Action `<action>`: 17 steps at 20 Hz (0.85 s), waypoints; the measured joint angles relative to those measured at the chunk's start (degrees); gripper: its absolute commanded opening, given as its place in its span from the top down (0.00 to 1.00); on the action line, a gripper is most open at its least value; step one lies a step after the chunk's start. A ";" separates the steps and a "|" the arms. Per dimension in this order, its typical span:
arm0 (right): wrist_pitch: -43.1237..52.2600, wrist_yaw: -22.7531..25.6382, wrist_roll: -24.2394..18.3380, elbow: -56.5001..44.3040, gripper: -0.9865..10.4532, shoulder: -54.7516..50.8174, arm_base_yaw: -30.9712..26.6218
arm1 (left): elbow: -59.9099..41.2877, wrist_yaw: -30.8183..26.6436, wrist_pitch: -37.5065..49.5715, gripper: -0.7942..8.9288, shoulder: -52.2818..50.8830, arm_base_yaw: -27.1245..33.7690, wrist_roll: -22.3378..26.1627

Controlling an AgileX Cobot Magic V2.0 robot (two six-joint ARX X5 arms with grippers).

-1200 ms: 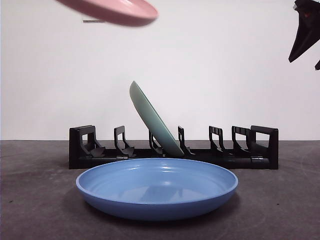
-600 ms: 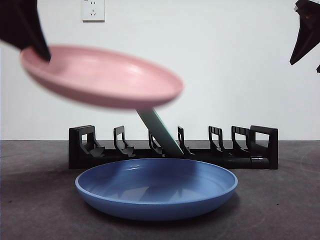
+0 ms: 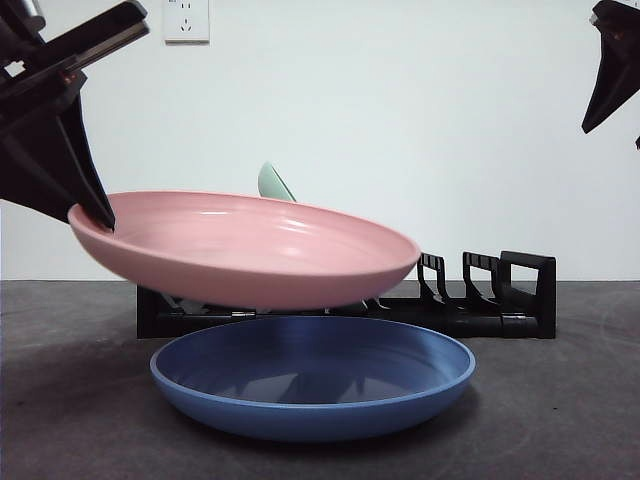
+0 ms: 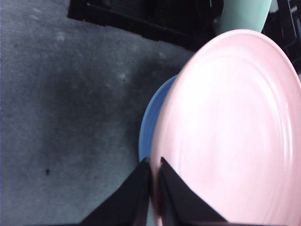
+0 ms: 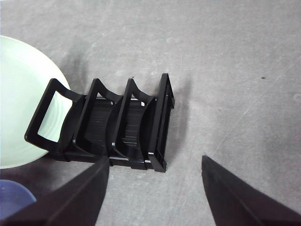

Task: Place the plate

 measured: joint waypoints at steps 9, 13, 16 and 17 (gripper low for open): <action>0.00 0.00 0.00 0.00 0.65 0.00 0.00 | 0.00 -0.98 5.11 0.90 9.99 -4.28 -6.16; -0.07 0.00 0.00 0.00 0.65 0.00 0.00 | 0.00 -1.03 8.41 0.90 16.15 -4.50 -7.17; -0.13 0.00 0.00 0.00 0.65 0.00 0.04 | 0.00 -1.07 10.88 0.90 18.16 -4.50 -7.39; -0.13 0.00 0.00 0.00 0.65 0.00 0.11 | 0.00 -1.09 11.13 0.90 18.53 -4.50 -7.39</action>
